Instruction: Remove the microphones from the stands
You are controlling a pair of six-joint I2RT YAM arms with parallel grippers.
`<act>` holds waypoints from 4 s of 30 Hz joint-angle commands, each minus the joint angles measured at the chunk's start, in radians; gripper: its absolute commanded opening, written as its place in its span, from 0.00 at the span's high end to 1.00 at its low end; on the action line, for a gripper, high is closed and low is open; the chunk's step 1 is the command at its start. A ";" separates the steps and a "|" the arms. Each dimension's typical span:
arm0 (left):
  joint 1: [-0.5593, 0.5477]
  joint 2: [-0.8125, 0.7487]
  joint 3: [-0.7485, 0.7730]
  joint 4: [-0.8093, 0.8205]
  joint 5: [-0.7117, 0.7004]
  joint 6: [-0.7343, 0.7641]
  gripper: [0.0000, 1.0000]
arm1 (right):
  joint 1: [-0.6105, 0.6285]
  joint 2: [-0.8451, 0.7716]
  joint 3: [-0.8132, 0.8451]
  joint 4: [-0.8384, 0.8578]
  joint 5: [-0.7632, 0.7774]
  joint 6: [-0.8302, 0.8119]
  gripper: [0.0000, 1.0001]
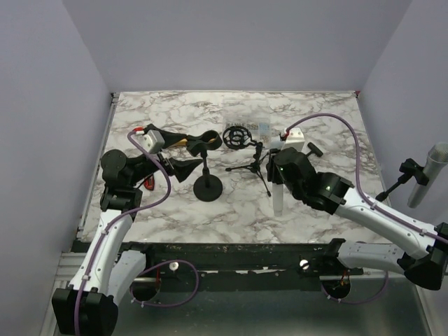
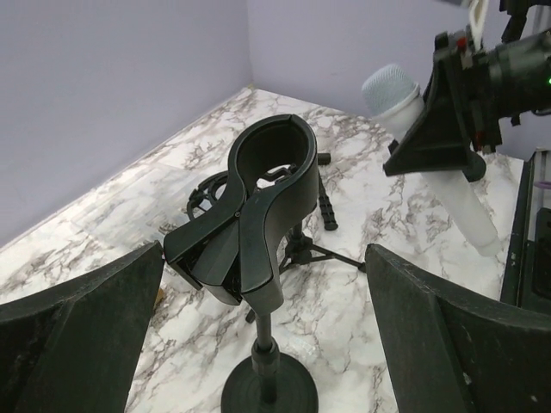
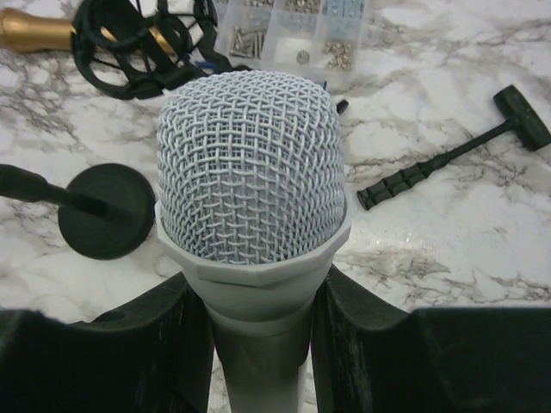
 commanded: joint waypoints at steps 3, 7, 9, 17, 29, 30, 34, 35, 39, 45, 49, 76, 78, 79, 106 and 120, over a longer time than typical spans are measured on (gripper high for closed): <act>0.000 -0.072 -0.014 -0.005 -0.092 -0.024 0.02 | -0.008 0.115 0.021 -0.267 -0.016 0.264 0.99; -0.001 -0.148 -0.002 -0.101 -0.265 0.012 0.01 | -0.048 0.137 -0.060 -0.305 -0.033 0.393 0.99; -0.001 -0.187 0.007 -0.151 -0.390 0.016 0.02 | -0.116 0.124 -0.133 -0.239 -0.099 0.408 0.99; -0.002 -0.248 0.004 -0.206 -0.576 -0.027 0.02 | -0.346 0.221 -0.268 -0.019 -0.303 0.341 0.99; -0.002 -0.251 0.029 -0.259 -0.629 -0.010 0.02 | -0.356 0.406 -0.296 0.068 -0.356 0.285 0.88; -0.002 -0.252 0.030 -0.263 -0.637 -0.010 0.02 | -0.356 0.421 -0.294 0.069 -0.345 0.291 0.85; -0.002 -0.251 0.029 -0.269 -0.652 -0.012 0.01 | -0.355 0.468 -0.299 0.072 -0.282 0.319 0.79; -0.002 -0.252 0.029 -0.271 -0.655 -0.012 0.02 | -0.357 0.469 -0.305 0.078 -0.275 0.328 0.76; -0.003 -0.252 0.029 -0.268 -0.655 -0.012 0.02 | -0.356 0.458 -0.343 0.125 -0.299 0.337 0.53; -0.002 -0.251 0.026 -0.267 -0.661 -0.015 0.01 | -0.355 0.459 -0.354 0.140 -0.321 0.333 0.41; -0.002 -0.251 0.021 -0.261 -0.682 -0.035 0.01 | -0.356 0.440 -0.352 0.143 -0.330 0.324 0.34; -0.020 0.007 0.074 -0.018 -0.285 -0.308 0.02 | -0.356 0.107 -0.268 0.099 -0.300 0.152 0.00; -0.020 0.024 0.078 -0.011 -0.274 -0.321 0.01 | -0.355 0.108 -0.268 0.100 -0.308 0.150 0.00; -0.020 0.029 0.076 -0.003 -0.269 -0.328 0.02 | -0.356 0.108 -0.269 0.101 -0.311 0.149 0.00; -0.084 0.095 0.139 -0.459 -0.451 -0.005 0.04 | -0.355 0.057 -0.259 0.111 -0.366 0.108 0.00; -0.084 0.029 0.135 -0.478 -0.492 0.028 0.02 | -0.311 0.112 0.112 0.290 -0.890 0.207 0.00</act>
